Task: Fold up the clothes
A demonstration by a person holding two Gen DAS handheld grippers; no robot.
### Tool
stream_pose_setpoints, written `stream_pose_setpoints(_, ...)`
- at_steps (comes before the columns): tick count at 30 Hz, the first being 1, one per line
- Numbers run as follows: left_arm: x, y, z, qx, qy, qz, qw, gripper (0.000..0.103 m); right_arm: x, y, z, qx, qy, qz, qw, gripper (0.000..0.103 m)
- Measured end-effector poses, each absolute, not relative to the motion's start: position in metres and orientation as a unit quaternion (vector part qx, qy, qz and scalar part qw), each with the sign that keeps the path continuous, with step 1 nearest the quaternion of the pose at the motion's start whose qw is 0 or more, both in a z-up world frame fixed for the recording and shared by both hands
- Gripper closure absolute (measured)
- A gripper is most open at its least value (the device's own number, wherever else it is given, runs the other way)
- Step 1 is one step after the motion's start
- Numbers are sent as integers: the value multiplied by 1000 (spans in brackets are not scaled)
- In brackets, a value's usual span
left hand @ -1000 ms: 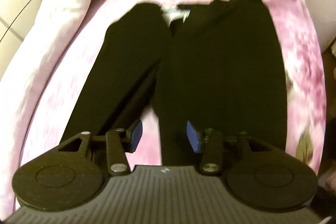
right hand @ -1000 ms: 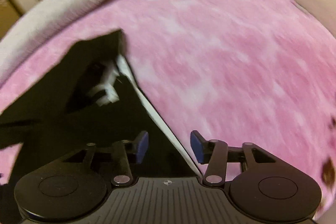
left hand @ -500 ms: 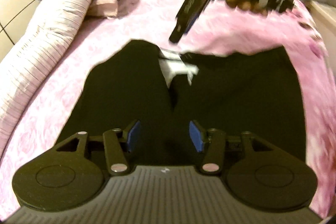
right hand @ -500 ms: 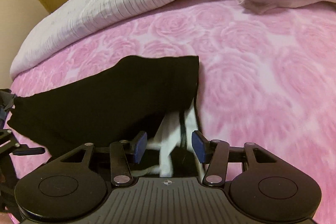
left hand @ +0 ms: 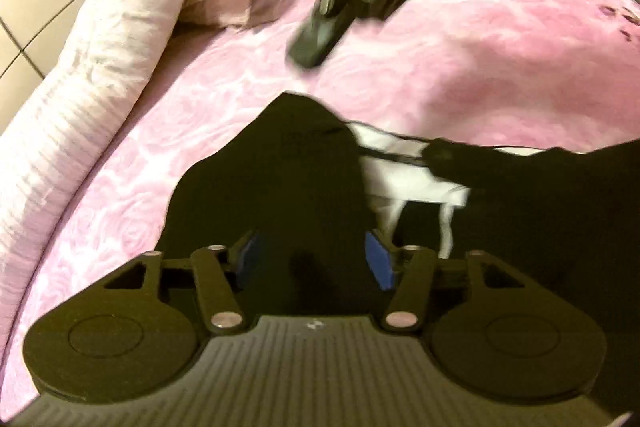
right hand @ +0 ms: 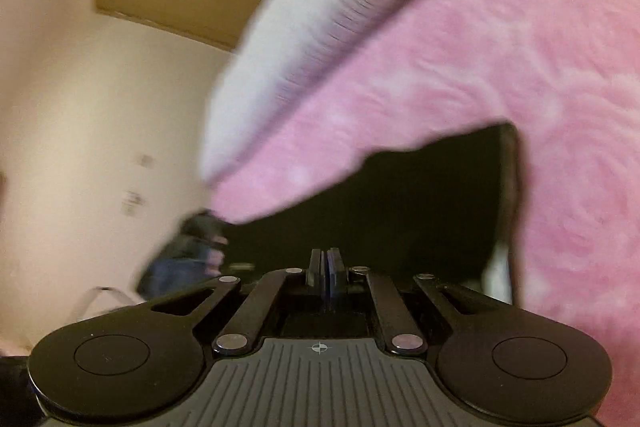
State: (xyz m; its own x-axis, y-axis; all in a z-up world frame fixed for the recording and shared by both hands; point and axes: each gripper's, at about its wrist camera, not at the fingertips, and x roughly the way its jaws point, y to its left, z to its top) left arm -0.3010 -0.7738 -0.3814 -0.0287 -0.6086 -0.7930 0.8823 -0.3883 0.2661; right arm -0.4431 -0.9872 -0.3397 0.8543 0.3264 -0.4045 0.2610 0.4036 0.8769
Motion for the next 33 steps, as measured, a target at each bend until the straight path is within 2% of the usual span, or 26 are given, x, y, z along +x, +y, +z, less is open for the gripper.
stream_pose_setpoints(1, -294, -776, -381, 447, 163, -700, 532, 76, -445, -989, -335, 538, 267, 13, 799, 97)
stream_pose_setpoints(3, -280, -785, -382, 447, 177, -690, 540, 93, -446, -988, -338, 504, 293, -20, 812, 87)
stream_pose_setpoints(4, -270, -789, -382, 446, 186, -685, 545, 94, -447, -987, -340, 487, 306, -36, 817, 80)
stream_pose_setpoints(6, -256, -792, -378, 427, 208, -690, 546, 93, -446, -977, -359, 474, 348, -47, 807, 41)
stream_pose_setpoints(8, -251, -792, -368, 393, 237, -716, 526, 80, -440, -960, -376, 468, 375, -35, 800, 32)
stream_pose_setpoints(9, -257, -790, -368, 392, 234, -728, 511, 56, -436, -952, -383, 463, 380, -27, 801, 32)
stream_pose_setpoints(10, -264, -789, -368, 392, 231, -740, 496, 40, -432, -948, -388, 462, 379, -27, 801, 32)
stream_pose_setpoints(13, -294, -785, -381, 423, 205, -751, 464, 38, -427, -954, -397, 515, 333, -38, 789, 32)
stream_pose_setpoints(14, -302, -787, -389, 443, 194, -740, 467, 39, -428, -958, -394, 529, 314, -38, 788, 32)
stream_pose_setpoints(15, -308, -789, -396, 458, 186, -730, 472, 48, -429, -961, -389, 541, 294, -31, 788, 33)
stream_pose_setpoints(16, -307, -792, -399, 460, 189, -721, 482, 72, -430, -965, -382, 546, 279, -24, 789, 33)
stream_pose_setpoints(18, -292, -797, -393, 433, 219, -712, 507, 91, -434, -968, -369, 534, 276, -24, 799, 33)
stream_pose_setpoints(24, -225, -804, -387, 309, 364, -696, 536, 92, -441, -964, -371, 497, 310, -51, 808, 32)
stream_pose_setpoints(29, -170, -806, -391, 207, 479, -668, 531, 94, -421, -958, -390, 495, 289, -26, 819, 32)
stream_pose_setpoints(33, -158, -803, -393, 170, 506, -664, 524, 94, -388, -949, -410, 462, 303, -13, 834, 32)
